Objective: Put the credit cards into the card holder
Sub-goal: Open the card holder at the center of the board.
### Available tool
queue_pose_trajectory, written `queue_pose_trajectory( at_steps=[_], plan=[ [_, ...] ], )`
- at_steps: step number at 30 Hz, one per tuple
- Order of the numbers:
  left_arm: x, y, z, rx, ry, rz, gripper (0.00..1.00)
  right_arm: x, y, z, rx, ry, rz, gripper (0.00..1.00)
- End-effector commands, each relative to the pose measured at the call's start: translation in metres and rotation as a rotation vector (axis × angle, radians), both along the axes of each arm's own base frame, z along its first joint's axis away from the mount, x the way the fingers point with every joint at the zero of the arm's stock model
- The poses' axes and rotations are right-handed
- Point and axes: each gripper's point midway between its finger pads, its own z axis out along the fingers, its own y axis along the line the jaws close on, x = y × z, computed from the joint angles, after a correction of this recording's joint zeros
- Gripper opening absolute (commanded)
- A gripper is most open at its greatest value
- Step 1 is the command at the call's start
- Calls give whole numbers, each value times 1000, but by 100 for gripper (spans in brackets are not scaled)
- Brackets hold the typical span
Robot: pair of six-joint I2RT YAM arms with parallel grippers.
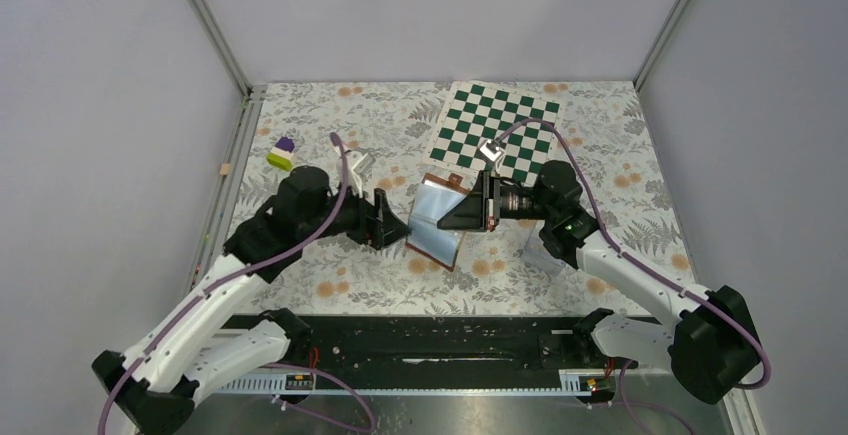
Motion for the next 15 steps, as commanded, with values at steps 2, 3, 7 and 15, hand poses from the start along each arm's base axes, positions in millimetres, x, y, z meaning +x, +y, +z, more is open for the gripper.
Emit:
queue_pose_trajectory(
  at_steps=[2,3,7,15],
  plan=[
    [9,31,69,-80,-255,156,83,14,5,-13,-95,-26,-76,0],
    [7,36,75,-94,-273,175,87,19,5,-20,-121,-25,-105,0],
    [-1,48,90,-157,-318,221,98,41,5,-45,-195,10,-221,0],
    [-15,31,100,-272,-201,166,99,76,10,-96,-260,160,-367,0]
  ],
)
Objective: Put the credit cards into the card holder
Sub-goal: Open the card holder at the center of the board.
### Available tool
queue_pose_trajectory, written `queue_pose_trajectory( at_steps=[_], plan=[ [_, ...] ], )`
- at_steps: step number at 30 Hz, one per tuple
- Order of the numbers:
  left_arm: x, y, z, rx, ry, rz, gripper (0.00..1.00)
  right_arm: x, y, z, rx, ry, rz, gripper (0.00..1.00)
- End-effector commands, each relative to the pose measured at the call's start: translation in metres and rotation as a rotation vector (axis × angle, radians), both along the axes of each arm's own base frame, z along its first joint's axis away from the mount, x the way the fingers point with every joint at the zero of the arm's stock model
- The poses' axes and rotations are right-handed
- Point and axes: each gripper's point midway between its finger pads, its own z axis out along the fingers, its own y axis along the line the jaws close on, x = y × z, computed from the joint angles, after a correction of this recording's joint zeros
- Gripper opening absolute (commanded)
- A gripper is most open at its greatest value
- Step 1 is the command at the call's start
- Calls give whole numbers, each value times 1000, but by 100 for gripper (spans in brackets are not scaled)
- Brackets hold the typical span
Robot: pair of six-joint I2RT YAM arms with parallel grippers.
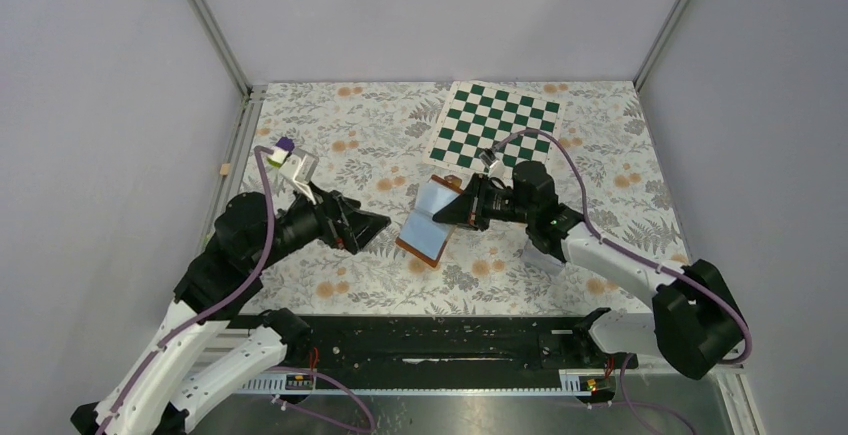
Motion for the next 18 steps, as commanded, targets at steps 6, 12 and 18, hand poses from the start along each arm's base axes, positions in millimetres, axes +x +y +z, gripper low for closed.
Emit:
queue_pose_trajectory(
  at_steps=[6,12,18],
  plan=[
    [3,-25,6,-118,120,-58,99,37,-4,-66,-96,133,-237,0],
    [5,-33,-7,-152,156,-73,99,36,4,-111,-172,200,-264,0],
    [7,-34,-23,-130,201,-60,98,35,14,-134,-190,244,-280,17]
  ],
)
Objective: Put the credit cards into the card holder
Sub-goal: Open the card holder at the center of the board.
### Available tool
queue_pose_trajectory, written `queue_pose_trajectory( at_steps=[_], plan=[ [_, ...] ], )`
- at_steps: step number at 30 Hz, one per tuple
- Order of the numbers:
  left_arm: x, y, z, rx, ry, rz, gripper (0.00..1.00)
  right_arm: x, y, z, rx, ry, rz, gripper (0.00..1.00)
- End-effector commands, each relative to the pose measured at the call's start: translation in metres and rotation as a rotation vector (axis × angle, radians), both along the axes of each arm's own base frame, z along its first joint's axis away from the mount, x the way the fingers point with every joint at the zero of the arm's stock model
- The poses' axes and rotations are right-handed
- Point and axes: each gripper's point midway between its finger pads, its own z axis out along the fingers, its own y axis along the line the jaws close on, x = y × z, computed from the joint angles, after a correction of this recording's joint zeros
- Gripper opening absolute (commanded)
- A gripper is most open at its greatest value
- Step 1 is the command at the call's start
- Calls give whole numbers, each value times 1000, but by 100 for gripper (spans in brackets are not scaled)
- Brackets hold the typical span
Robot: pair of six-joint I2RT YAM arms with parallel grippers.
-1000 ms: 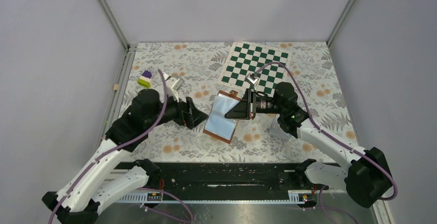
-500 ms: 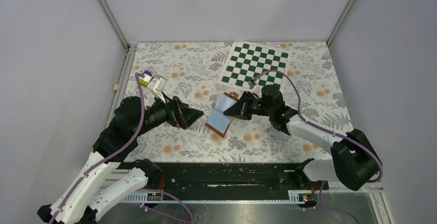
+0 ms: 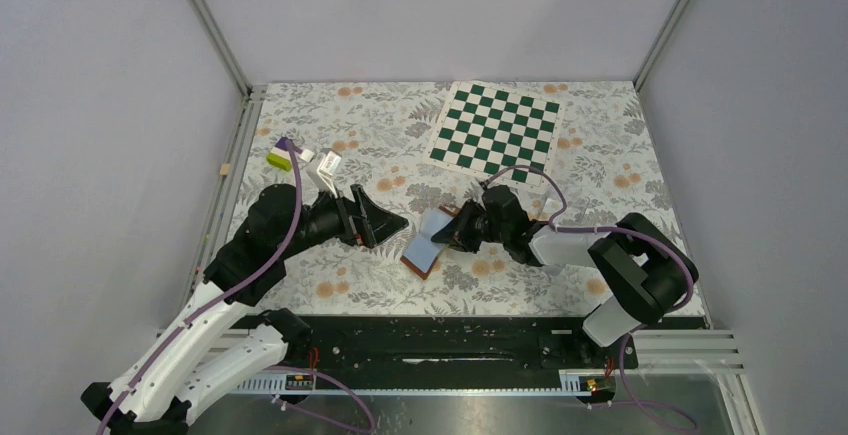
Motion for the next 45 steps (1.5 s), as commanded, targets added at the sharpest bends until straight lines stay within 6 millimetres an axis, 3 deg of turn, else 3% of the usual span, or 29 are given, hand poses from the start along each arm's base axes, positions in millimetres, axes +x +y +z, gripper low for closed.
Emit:
queue_pose_trajectory(
  at_steps=[1,3,5,8,13,20,27,30,37,43,45],
  plan=[
    [2,-3,8,-34,-13,-4,98,9,9,1,7,-32,-42,21],
    [3,0,-1,-4,16,18,98,4,5,-7,-30,1,-41,30],
    [6,4,-11,36,52,44,98,-4,-5,-16,-87,53,-51,50],
    [7,9,-25,97,108,69,98,-12,-19,-16,-167,83,-58,68],
    [8,12,-40,153,163,84,98,-27,-42,-10,-268,101,-59,88],
    [4,17,-65,212,238,97,99,-40,-70,2,-410,73,-30,91],
    [1,19,-94,230,349,127,99,-33,-83,27,-503,-59,38,91],
    [-2,17,-108,243,409,127,99,-29,-77,32,-541,-90,138,89],
    [-8,5,-140,204,525,109,97,-16,-39,37,-534,-129,365,79],
    [-13,-22,-173,9,656,88,76,9,-18,26,-602,-87,482,70],
    [-15,-31,-179,-22,674,69,73,16,-13,21,-621,-71,508,68]
  ],
)
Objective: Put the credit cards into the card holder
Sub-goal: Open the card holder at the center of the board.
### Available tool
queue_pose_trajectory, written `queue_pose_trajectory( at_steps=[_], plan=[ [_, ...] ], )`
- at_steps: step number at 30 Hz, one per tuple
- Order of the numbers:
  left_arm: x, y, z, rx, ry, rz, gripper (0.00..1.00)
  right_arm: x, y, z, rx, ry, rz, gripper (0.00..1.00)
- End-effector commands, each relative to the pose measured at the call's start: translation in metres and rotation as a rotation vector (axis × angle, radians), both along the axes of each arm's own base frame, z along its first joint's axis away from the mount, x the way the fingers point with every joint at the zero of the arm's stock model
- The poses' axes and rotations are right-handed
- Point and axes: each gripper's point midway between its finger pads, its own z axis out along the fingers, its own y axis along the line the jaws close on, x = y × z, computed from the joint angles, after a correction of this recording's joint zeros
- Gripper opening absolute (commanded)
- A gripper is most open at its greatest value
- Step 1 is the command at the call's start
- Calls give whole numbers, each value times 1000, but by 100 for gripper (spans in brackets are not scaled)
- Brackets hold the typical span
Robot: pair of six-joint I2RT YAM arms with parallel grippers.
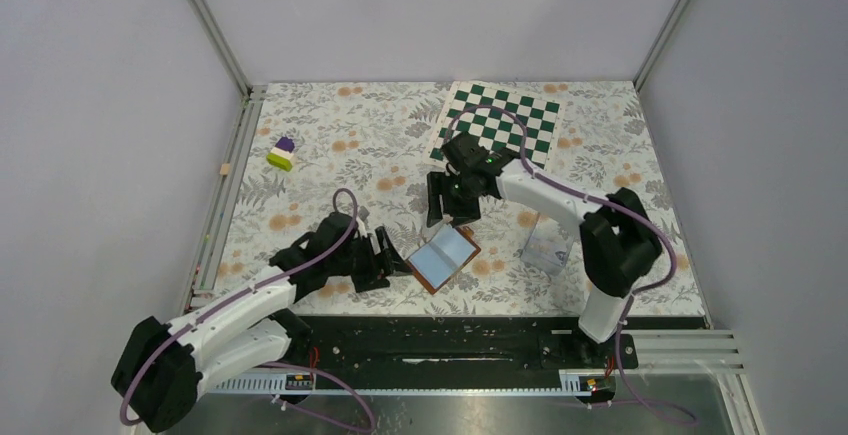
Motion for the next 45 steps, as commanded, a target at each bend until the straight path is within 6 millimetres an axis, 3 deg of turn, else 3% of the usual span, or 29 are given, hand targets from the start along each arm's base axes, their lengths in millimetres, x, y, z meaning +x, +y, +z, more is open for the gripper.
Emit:
queue_pose_trajectory(
  at_steps=[1,5,9,14,18,25,29,34,38,45],
  plan=[
    [7,-39,18,-206,-7,-3,72,0,7,-5,-65,50,115,68],
    [-4,-62,9,-189,27,-76,56,8,14,-18,-100,96,132,65],
    [-13,-89,6,-160,40,-165,47,13,17,-29,-131,125,141,64],
    [-19,-120,-5,-61,54,-242,44,14,18,-42,-157,163,144,64],
    [-22,-127,-23,49,61,-270,48,10,13,-53,-177,205,133,64],
    [-20,-124,-50,118,109,-242,49,6,0,-61,-170,269,97,64],
    [-20,-120,-54,133,116,-227,48,2,-10,-56,-177,303,91,64],
    [-14,-111,-40,143,57,-190,48,-14,-22,-55,-171,372,96,64],
    [-8,-97,-18,135,-20,-159,48,-30,-29,-54,-154,419,99,64],
    [3,-62,20,95,-128,-100,49,-47,-32,-38,-97,416,116,64]
  ],
)
